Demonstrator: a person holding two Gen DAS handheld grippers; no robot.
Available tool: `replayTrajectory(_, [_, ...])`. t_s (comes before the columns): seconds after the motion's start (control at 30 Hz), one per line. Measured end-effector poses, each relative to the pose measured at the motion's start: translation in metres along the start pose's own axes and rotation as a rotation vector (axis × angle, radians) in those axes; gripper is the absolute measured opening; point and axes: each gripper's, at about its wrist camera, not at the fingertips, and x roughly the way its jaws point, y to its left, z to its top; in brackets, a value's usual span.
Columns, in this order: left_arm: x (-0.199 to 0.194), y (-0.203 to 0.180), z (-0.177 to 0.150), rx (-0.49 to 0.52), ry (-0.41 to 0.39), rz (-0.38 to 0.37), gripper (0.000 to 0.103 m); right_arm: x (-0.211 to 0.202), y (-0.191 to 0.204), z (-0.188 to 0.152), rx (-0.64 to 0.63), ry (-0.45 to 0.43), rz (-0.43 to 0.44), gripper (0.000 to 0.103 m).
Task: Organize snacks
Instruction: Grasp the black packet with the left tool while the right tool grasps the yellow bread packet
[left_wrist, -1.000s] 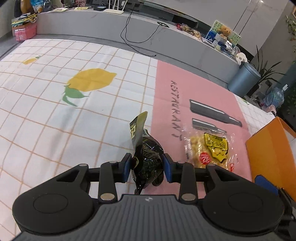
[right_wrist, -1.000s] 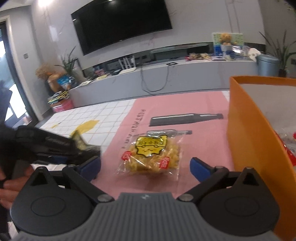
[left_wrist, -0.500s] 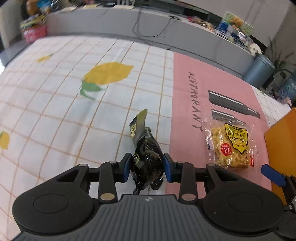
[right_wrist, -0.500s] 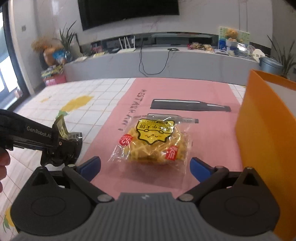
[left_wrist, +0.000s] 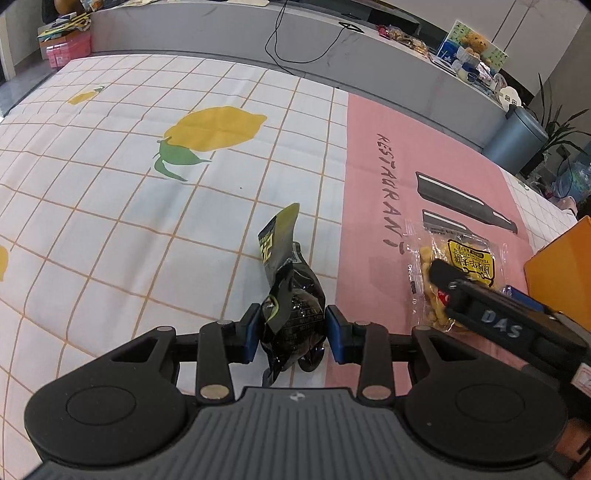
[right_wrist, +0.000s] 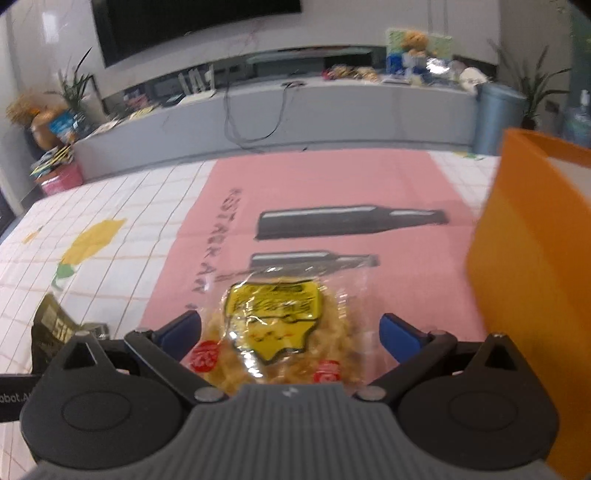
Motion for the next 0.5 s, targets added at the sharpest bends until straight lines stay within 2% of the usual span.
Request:
replayTrajectory(0.2, [0.0,0.004,0.001,-0.008,0.01,-0.021,0.041,0.01,0.013,-0.003,-0.025,0.01,-0.026,0.1])
replayTrajectory(0.4, [0.0,0.003,0.0,-0.007,0.011,-0.02,0.041,0.016,0.028,-0.015,-0.128,-0.068,-0.07,0.1])
replayTrajectory(0.5, [0.0,0.003,0.0,-0.009,0.015,-0.018,0.041,0.015,0.027,-0.021,-0.127,-0.113,-0.062,0.1])
